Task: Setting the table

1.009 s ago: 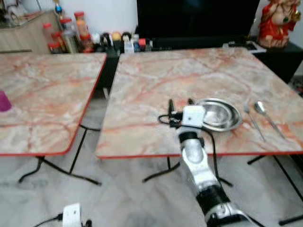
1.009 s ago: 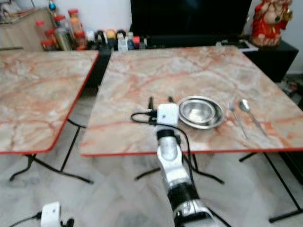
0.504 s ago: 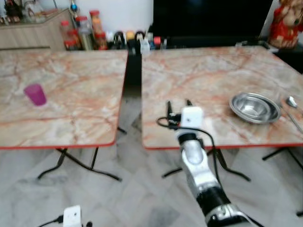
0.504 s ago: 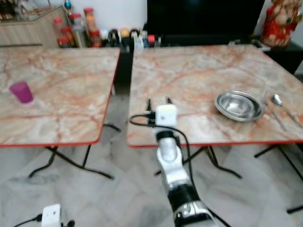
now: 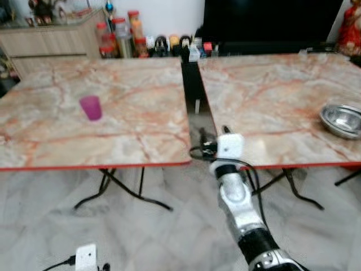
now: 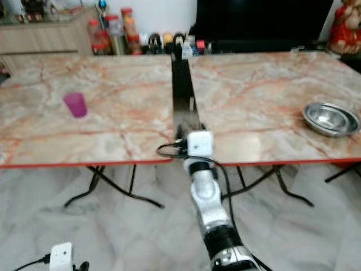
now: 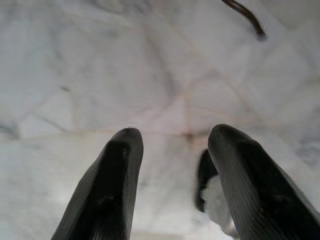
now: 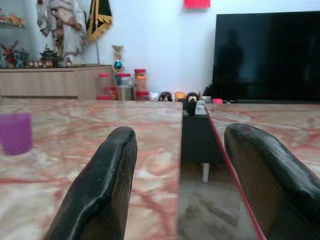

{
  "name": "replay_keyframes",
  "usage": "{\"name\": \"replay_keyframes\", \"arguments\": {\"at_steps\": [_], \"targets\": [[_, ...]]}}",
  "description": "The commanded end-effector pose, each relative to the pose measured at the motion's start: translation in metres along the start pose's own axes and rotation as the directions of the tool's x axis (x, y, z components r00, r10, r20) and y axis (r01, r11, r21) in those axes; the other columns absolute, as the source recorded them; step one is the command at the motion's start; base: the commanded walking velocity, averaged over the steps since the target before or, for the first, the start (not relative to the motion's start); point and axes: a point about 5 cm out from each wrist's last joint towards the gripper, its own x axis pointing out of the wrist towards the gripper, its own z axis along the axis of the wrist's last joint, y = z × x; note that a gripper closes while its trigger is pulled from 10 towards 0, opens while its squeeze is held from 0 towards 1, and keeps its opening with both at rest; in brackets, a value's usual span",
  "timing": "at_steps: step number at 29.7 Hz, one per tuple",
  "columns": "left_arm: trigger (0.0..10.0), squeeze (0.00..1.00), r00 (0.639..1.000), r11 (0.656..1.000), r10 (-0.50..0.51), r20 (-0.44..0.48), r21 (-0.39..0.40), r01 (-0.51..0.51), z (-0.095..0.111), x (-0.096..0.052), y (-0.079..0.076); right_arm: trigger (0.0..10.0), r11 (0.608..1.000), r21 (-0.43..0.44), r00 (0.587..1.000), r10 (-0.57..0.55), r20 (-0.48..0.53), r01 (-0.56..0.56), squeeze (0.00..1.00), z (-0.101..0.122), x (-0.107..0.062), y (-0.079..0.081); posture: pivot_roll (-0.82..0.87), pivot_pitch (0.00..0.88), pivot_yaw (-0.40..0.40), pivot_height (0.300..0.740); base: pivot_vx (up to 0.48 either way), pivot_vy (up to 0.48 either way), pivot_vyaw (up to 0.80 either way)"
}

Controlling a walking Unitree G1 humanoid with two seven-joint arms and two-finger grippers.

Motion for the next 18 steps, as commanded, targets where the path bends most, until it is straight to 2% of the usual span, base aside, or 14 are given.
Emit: {"name": "replay_keyframes", "arguments": {"at_steps": [1,8,13,14,15,18], "targets": [[10.0,0.00,1.000,1.000,-0.016,-0.006,0.006,0.016,-0.001,0.000,-0.006,10.0,0.999,-0.018,0.998,-0.028,-0.057,0.027,0.00,-0.013,-0.006,-0.012,0.10,0.000,0.040,0.740,0.000,0.480,0.00],[10.0,0.00,1.000,1.000,-0.014,-0.001,0.005,0.014,0.001,0.001,-0.006,10.0,0.998,-0.057,0.982,-0.046,-0.182,0.036,0.00,-0.041,-0.019,-0.023,0.10,0.000,0.039,0.740,0.000,0.480,0.00],[10.0,0.00,1.000,1.000,-0.009,0.000,-0.002,0.009,0.001,0.001,-0.005,10.0,0.994,-0.066,0.945,-0.098,-0.311,0.082,0.00,-0.068,-0.036,-0.040,0.10,0.000,0.044,0.740,0.000,0.480,0.00],[10.0,0.00,1.000,1.000,-0.009,0.000,-0.002,0.009,0.001,0.001,-0.005,10.0,0.994,-0.066,0.945,-0.098,-0.311,0.082,0.00,-0.068,-0.036,-0.040,0.10,0.000,0.044,0.740,0.000,0.480,0.00],[10.0,0.00,1.000,1.000,-0.008,0.000,-0.003,0.008,0.001,0.001,-0.005,10.0,0.994,-0.068,0.936,-0.108,-0.336,0.091,0.00,-0.073,-0.041,-0.043,0.10,0.000,0.044,0.740,0.000,0.480,0.00],[10.0,0.00,1.000,1.000,-0.008,-0.003,-0.005,0.008,0.000,0.001,-0.006,10.0,0.988,-0.097,0.871,-0.151,-0.468,0.119,0.00,-0.098,-0.063,-0.054,0.11,0.000,0.045,0.740,0.000,0.396,0.00]]}}
